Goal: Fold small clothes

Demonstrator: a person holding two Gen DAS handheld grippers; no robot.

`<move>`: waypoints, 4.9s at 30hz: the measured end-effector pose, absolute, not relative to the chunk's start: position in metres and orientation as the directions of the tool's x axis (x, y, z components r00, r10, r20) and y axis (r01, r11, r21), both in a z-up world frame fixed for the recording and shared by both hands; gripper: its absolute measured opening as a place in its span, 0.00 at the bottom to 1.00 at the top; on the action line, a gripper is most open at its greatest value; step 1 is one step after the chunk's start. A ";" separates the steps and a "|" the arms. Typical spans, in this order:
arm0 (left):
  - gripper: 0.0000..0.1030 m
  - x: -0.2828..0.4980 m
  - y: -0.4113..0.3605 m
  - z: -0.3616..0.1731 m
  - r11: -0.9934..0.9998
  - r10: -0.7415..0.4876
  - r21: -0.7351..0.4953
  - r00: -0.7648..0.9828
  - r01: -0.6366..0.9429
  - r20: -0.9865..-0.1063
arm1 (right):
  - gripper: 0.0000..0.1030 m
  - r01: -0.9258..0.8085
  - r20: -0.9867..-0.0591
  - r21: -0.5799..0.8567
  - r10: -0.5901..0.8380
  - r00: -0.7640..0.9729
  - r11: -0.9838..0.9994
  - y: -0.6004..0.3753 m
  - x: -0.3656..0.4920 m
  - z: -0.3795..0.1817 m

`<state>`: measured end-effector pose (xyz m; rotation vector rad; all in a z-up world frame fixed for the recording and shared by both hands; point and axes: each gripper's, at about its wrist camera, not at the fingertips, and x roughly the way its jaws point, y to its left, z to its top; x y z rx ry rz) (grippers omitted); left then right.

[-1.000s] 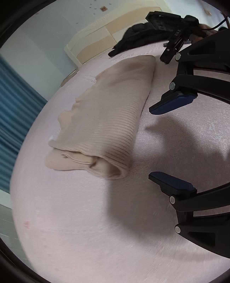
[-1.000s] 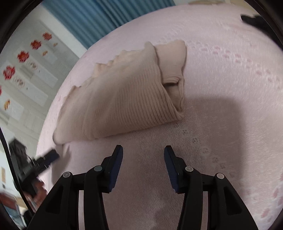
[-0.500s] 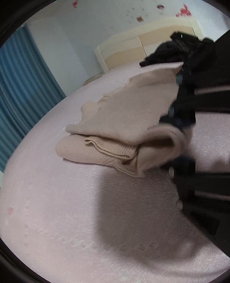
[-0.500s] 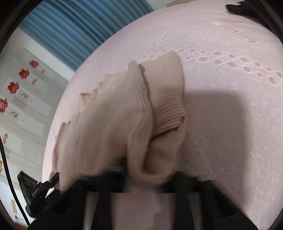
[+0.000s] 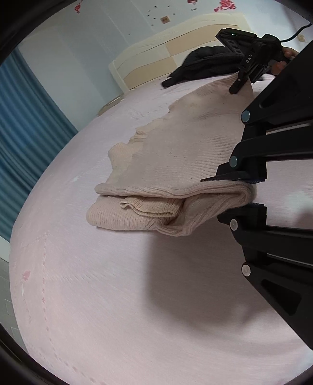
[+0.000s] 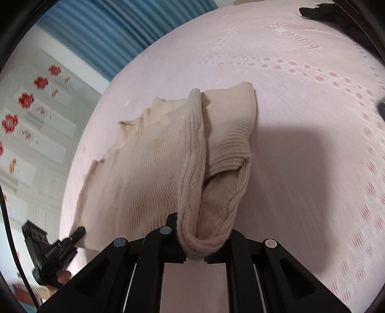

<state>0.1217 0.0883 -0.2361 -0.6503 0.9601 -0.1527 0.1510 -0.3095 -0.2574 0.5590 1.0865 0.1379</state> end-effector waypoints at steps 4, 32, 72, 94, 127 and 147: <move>0.16 0.088 0.087 -0.231 0.823 -0.395 -0.552 0.562 -0.135 -0.726 | 0.11 0.160 -0.837 0.436 0.334 0.433 0.886 -0.310 0.105 -0.257; 0.07 0.249 0.060 -0.226 0.943 -0.242 -0.328 0.543 -0.065 -0.804 | 0.24 0.128 -0.875 0.222 0.140 0.464 0.967 -0.296 0.243 -0.273; 0.69 0.188 0.155 -0.241 0.855 -0.352 -0.508 0.597 -0.109 -0.721 | 0.40 0.042 -0.905 0.059 0.035 0.424 0.997 -0.159 0.284 -0.282; 0.71 0.118 0.133 -0.241 0.795 -0.522 -0.607 0.494 -0.015 -0.696 | 0.40 -0.065 -0.933 0.076 0.094 0.347 0.995 -0.150 0.102 -0.262; 0.21 0.183 0.005 -0.144 0.933 -0.253 -0.355 0.586 -0.064 -0.770 | 0.40 0.166 -0.794 0.238 0.094 0.600 0.957 -0.310 0.038 -0.218; 0.30 0.179 -0.208 -0.169 0.893 -0.449 -0.419 0.371 0.162 -0.813 | 0.40 0.302 -0.797 0.213 -0.014 0.604 0.929 -0.415 -0.035 -0.185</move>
